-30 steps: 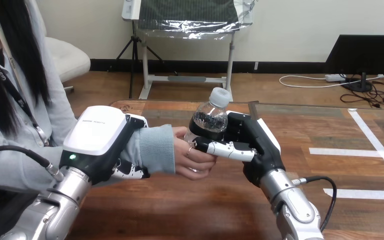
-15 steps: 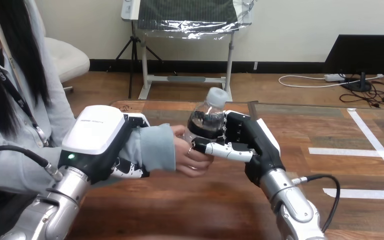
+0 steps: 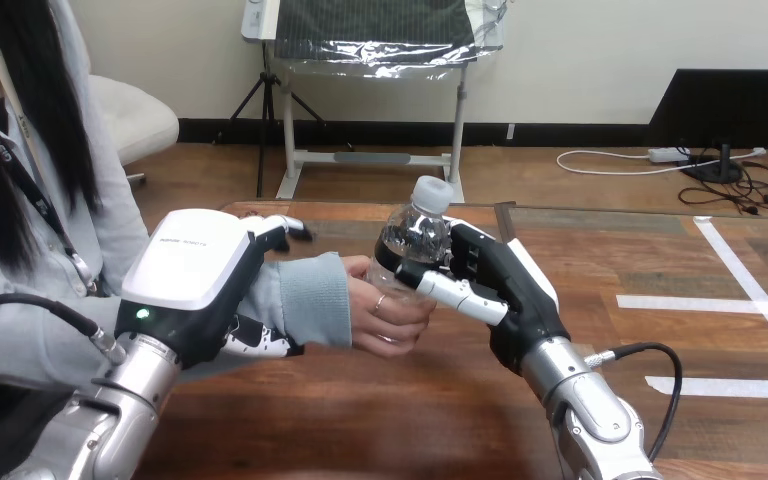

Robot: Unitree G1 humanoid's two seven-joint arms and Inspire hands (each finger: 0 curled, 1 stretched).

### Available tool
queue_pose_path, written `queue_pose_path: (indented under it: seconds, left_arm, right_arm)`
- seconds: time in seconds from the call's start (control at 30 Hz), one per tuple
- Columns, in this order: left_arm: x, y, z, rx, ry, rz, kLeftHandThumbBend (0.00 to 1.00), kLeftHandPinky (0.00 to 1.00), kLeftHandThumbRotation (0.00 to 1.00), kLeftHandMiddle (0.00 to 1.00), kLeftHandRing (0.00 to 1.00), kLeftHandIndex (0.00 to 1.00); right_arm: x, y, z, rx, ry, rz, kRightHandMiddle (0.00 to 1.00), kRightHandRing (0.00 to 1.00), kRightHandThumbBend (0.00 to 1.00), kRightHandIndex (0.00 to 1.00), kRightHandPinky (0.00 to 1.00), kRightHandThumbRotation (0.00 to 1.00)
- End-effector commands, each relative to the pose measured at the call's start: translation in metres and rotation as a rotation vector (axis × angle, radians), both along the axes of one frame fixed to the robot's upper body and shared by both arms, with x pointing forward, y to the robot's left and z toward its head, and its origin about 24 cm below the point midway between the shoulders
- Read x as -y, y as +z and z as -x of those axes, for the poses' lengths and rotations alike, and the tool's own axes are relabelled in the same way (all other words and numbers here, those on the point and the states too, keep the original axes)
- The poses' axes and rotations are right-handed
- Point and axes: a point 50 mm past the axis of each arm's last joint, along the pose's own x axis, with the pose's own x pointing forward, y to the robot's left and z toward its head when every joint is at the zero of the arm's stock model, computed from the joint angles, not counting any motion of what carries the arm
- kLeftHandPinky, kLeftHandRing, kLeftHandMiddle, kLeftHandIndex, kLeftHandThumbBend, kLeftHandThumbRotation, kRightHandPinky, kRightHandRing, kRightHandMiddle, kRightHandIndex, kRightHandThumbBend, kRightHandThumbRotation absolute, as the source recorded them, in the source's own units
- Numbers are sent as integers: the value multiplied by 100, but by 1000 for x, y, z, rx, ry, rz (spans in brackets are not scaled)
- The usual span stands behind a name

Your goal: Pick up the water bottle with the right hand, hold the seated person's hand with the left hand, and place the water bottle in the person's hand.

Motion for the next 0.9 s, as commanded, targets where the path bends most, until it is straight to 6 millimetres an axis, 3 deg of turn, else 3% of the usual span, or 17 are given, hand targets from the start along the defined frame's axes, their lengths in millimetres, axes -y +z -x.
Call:
queue_pose_path:
  seconds: [0.0,0.43,0.87]
  left_arm:
    - [2,18,-2,68,-11,-15,100,78,32,83,79,87]
    - [2,14,3,37,12,-44,100,86,41,96,91,98]
    - [1,10,7,15,16,-37,100,89,50,100,99,100]
  right_arm:
    - [-1,34,-24,100,18,-14,99,100,100,100,99,66]
    - [4,35,-25,91,24,-4,100,100,100,100,100,72]
    - [8,34,-26,82,18,16,100,100,100,100,100,76]
